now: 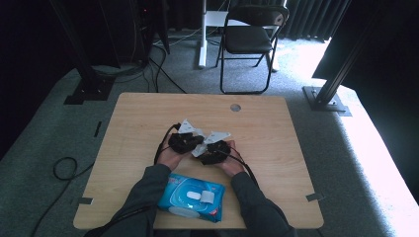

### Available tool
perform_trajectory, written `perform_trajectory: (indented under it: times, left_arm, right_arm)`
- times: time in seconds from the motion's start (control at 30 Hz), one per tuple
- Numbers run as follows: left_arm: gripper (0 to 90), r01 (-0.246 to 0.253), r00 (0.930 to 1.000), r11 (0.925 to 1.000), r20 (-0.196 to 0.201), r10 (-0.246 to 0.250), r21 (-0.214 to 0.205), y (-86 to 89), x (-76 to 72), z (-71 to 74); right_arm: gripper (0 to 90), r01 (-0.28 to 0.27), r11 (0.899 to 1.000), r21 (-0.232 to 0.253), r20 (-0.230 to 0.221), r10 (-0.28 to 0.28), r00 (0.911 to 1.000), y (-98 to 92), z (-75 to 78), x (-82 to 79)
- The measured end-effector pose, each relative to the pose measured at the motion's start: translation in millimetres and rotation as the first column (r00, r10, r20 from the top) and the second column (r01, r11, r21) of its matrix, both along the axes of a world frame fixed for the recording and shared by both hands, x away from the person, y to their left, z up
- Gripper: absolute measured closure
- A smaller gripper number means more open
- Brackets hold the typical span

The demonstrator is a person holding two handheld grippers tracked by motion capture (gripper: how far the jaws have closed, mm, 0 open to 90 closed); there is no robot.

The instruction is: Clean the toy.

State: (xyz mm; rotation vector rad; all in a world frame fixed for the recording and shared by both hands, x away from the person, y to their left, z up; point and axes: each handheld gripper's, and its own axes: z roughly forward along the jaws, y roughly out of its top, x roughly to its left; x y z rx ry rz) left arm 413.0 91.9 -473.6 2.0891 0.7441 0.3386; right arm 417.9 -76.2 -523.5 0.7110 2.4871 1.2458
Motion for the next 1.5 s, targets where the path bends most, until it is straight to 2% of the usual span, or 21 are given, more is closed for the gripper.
perform_trajectory:
  times: [0.13, 0.27, 0.43, 0.8, 1.23, 1.5]
  left_arm:
    - [86.5, 0.059, 0.9982, 0.9983, -0.013, -0.059, 0.0, -8.0, -2.9, -1.0]
    - [86.5, 0.061, 0.998, 0.998, -0.016, -0.061, -0.017, -7.1, -2.5, -0.9]
    - [86.5, 0.058, 0.9982, 0.9982, -0.013, -0.058, -0.016, -6.1, -2.2, -0.8]
    - [86.6, -0.037, 0.9993, 0.9991, 0.006, 0.038, -0.021, 9.9, 1.9, -0.1]
    - [86.7, -0.133, 0.9911, 0.9909, 0.008, 0.133, -0.025, 37.7, 6.1, 0.6]
    - [86.6, -0.164, 0.9864, 0.9862, 0.004, 0.164, -0.024, 42.0, 8.3, -1.1]
  right_arm:
    - [34.1, -0.001, 1.0, 0.006, -0.001, 0.001, 1.0, 0.6, -1.3, -0.4]
    - [34.1, -0.004, 1.0, 0.007, 0.002, 0.004, 1.0, -0.2, -0.8, -0.3]
    - [34.1, -0.003, 1.0, 0.01, 0.002, 0.003, 1.0, -0.4, -0.3, -0.5]
    - [34.1, 0.011, 1.0, 0.009, -0.002, -0.011, 0.9999, -5.4, -0.1, -0.3]
    - [34.1, 0.017, 1.0, 0.015, 0.004, -0.017, 0.9998, -13.4, 2.4, -0.8]
    - [34.1, 0.006, 1.0, 0.024, 0.017, -0.007, 0.9998, -13.3, 4.5, -4.2]
